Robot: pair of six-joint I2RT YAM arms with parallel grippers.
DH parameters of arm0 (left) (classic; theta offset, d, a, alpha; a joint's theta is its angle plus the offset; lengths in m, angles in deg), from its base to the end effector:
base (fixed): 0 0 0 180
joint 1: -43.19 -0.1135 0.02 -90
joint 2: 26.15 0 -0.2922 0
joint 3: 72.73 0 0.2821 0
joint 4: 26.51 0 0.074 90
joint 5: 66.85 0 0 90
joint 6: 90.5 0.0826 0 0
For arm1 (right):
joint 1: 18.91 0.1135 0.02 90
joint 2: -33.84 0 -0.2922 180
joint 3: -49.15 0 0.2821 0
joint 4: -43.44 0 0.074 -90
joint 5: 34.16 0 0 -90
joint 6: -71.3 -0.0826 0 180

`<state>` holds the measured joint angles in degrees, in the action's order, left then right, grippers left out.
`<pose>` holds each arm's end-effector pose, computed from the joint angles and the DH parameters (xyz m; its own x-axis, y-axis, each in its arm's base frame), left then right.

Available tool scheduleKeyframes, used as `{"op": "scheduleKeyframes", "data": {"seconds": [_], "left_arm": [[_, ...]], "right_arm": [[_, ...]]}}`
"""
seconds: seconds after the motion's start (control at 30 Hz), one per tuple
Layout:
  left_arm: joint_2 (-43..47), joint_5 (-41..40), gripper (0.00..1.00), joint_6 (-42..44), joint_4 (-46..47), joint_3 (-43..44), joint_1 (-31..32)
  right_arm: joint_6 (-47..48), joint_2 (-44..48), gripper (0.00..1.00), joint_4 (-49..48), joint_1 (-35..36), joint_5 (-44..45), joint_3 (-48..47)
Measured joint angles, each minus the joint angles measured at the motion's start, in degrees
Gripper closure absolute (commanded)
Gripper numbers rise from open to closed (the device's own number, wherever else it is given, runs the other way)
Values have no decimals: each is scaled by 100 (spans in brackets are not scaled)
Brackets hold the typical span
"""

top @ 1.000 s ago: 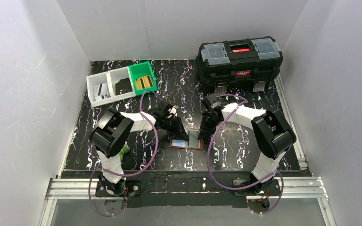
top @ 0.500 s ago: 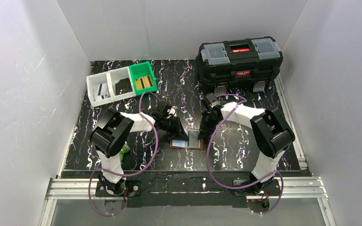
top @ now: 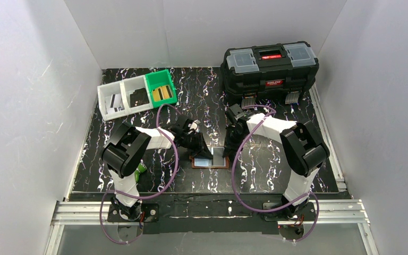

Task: Take the credit cards out of the card holder
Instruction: Remove the credit card from the card holder.

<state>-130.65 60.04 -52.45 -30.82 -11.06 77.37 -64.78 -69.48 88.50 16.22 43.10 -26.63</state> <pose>0.2992 -0.2631 0.1019 -0.9936 -0.0866 -0.0727 0.0076 0.5907 -0.8069 0.3033 0.2357 0.1199 -0.9845 0.1664 -0.0559 0.1354 0.9225 0.3614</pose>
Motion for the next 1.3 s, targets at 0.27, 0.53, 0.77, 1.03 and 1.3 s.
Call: {"op": "scheduleKeyframes", "data": {"seconds": [0.27, 0.53, 0.77, 1.03, 1.3], "left_arm": [[0, -160, 98, 368, -675, 321, 5], [0, -283, 100, 539, -1007, 423, 7], [146, -426, 100, 693, -1300, 437, 2], [262, -472, 100, 836, -1448, 437, -100], [317, -325, 80, 794, -1264, 387, -144]], "right_arm": [[22, -44, 85, 7, 58, -4, -54], [20, -78, 85, -31, 64, -101, -56], [-34, -132, 84, -133, 57, -297, -38], [-67, -167, 82, -351, -3, -561, 59], [-72, -178, 78, -525, -35, -722, 139]]}}
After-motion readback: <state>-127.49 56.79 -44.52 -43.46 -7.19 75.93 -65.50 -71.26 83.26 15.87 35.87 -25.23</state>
